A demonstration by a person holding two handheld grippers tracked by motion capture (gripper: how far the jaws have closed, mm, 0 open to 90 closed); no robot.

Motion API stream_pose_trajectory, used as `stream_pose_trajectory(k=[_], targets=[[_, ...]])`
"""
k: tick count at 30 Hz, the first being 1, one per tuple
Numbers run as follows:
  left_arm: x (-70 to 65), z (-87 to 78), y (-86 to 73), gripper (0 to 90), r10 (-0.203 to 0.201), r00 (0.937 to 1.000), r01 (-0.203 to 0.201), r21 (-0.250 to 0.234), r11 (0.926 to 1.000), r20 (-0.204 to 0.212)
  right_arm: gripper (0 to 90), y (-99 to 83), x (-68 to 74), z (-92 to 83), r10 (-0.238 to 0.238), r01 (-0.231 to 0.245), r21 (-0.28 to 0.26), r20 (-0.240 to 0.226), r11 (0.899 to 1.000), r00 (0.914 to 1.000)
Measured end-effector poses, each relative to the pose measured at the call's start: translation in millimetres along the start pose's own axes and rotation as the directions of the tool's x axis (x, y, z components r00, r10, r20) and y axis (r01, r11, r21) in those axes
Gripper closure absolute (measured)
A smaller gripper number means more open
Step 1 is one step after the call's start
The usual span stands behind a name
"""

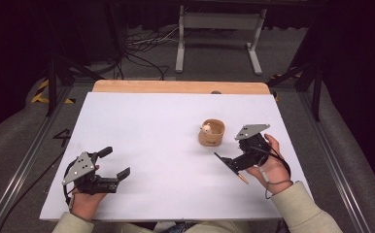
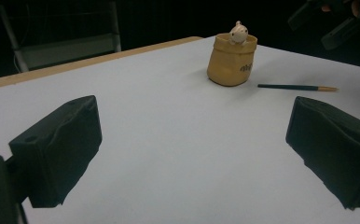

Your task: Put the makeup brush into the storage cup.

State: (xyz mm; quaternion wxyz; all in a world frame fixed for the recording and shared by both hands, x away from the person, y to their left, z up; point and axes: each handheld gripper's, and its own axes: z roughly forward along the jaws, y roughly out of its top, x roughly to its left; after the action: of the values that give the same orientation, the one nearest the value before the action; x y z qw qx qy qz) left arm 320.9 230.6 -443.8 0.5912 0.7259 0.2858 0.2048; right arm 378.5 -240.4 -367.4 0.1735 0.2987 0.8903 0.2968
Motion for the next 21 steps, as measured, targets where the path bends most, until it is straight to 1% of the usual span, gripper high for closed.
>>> stream_pose_trajectory(k=[4, 7, 9, 11, 13, 16, 19, 21], targets=[[-0.3, 0.3, 0.1, 4.8, 0.001, 1.0000, -0.001, 0.004, 1.0000, 0.003, 8.6, 5.2, -1.9, 0.0, -0.004, 0.004, 0.053, 0.000, 0.999, 1.0000], [0.0, 0.3, 0.0, 4.7, 0.001, 1.0000, -0.001, 0.002, 1.0000, 0.000, 10.0, 8.4, -4.6, 1.4, 0.000, 0.001, 0.105, -0.009, 0.994, 1.0000], [0.1, 0.2, 0.0, 4.7, -0.002, 1.0000, 0.002, 0.002, 1.0000, -0.001, 11.3, 9.7, -5.8, 2.5, 0.003, -0.001, 0.126, -0.018, 0.992, 0.9998], [0.1, 0.3, 0.0, 4.7, -0.003, 1.0000, 0.003, 0.002, 1.0000, 0.001, 12.3, 11.2, -6.2, 3.1, 0.008, -0.007, 0.141, -0.011, 0.990, 0.9999], [0.6, 0.5, -0.2, 4.7, -0.008, 0.9999, 0.008, 0.009, 0.9999, 0.011, 14.3, 13.4, -6.3, 3.9, 0.001, 0.000, 0.152, -0.009, 0.988, 1.0000], [1.6, 0.6, -0.7, 4.7, -0.013, 0.9998, 0.013, 0.017, 0.9998, 0.013, 16.1, 18.4, -6.1, 7.4, -0.008, 0.010, 0.196, -0.011, 0.981, 0.9999], [1.5, 0.4, -0.8, 4.6, -0.015, 0.9998, 0.015, 0.010, 0.9998, 0.009, 18.9, 21.6, -6.4, 9.7, -0.007, 0.011, 0.228, -0.018, 0.974, 0.9998], [1.5, 0.6, -1.1, 4.6, -0.018, 0.9998, 0.018, 0.005, 0.9998, 0.007, 18.6, 23.4, -7.1, 11.5, -0.002, 0.007, 0.249, -0.020, 0.968, 0.9998]])
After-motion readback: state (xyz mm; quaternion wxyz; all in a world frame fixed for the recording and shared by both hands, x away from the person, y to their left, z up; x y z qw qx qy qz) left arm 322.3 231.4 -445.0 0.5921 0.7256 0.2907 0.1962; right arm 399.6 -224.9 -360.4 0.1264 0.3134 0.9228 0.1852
